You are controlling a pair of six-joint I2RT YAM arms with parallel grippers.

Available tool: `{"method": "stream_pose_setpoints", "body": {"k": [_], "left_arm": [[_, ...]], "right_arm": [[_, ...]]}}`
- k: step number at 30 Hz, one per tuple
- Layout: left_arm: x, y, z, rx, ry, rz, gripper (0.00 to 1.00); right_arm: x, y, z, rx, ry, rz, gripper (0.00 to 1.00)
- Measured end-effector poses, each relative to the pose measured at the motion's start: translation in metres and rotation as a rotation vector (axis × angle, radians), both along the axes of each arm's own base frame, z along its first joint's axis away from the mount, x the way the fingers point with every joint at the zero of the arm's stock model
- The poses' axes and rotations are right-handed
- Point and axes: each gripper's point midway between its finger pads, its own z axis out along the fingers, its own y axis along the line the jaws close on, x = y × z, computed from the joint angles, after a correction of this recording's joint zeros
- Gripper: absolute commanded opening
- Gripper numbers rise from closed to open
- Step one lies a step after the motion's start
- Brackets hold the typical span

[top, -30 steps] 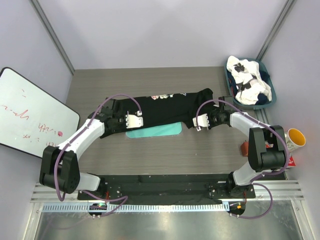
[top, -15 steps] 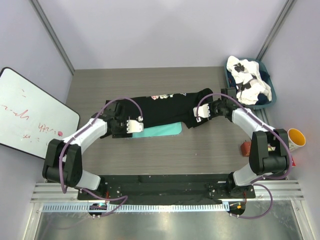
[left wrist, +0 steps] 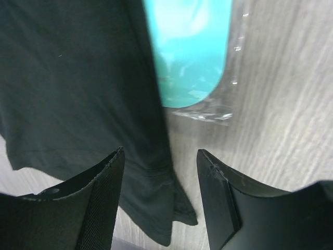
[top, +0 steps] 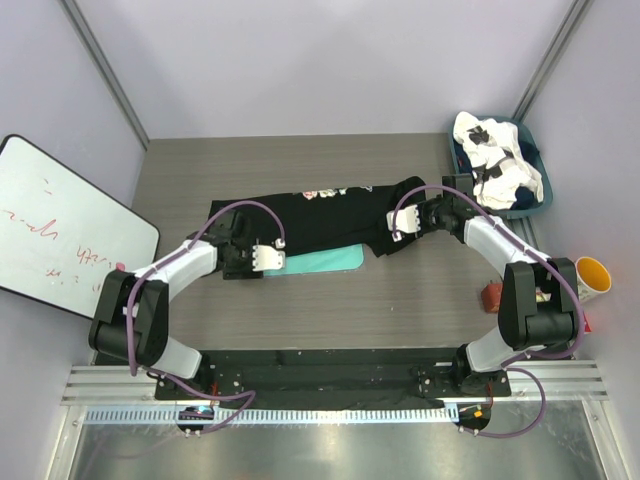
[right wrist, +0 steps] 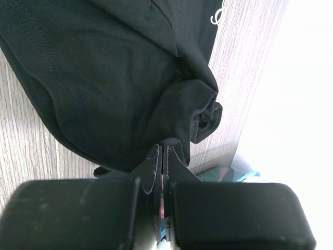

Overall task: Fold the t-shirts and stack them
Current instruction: Flatten out the tshirt

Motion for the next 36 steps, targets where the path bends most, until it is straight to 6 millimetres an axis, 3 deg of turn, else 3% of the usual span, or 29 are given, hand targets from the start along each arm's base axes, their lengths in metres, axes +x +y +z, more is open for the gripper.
{"method": "stream_pose_setpoints", "body": {"k": [6, 11, 14, 16, 18, 24, 32, 36], "left_arm": [[0.009, 0.006, -0.003, 0.008, -0.02, 0.017, 0.57], [0.012, 0.012, -0.009, 0.022, -0.017, 0.016, 0.48], [0.013, 0.013, -0.01, 0.023, -0.016, 0.016, 0.32], [0.012, 0.014, -0.012, 0.027, -0.011, 0.013, 0.11], [0.012, 0.014, -0.013, 0.029, -0.007, 0.008, 0.0], [0.017, 0.013, -0.007, 0.025, -0.004, 0.018, 0.0], [0.048, -0.001, 0.046, -0.04, -0.089, 0.037, 0.0], [0.049, -0.003, 0.065, -0.061, -0.122, 0.031, 0.0]], "right_arm": [[0.001, 0.0, 0.001, -0.001, -0.004, -0.002, 0.01], [0.001, 0.0, 0.001, 0.001, -0.004, -0.004, 0.01], [0.002, 0.0, 0.002, 0.001, -0.008, -0.003, 0.01], [0.002, 0.0, 0.002, 0.001, -0.01, -0.004, 0.01], [0.002, 0.0, 0.002, 0.001, -0.01, -0.004, 0.01], [0.002, -0.001, 0.002, -0.002, -0.011, -0.006, 0.01], [0.003, -0.002, 0.002, -0.006, -0.011, -0.013, 0.01], [0.004, -0.003, 0.003, -0.006, -0.017, -0.017, 0.01]]}}
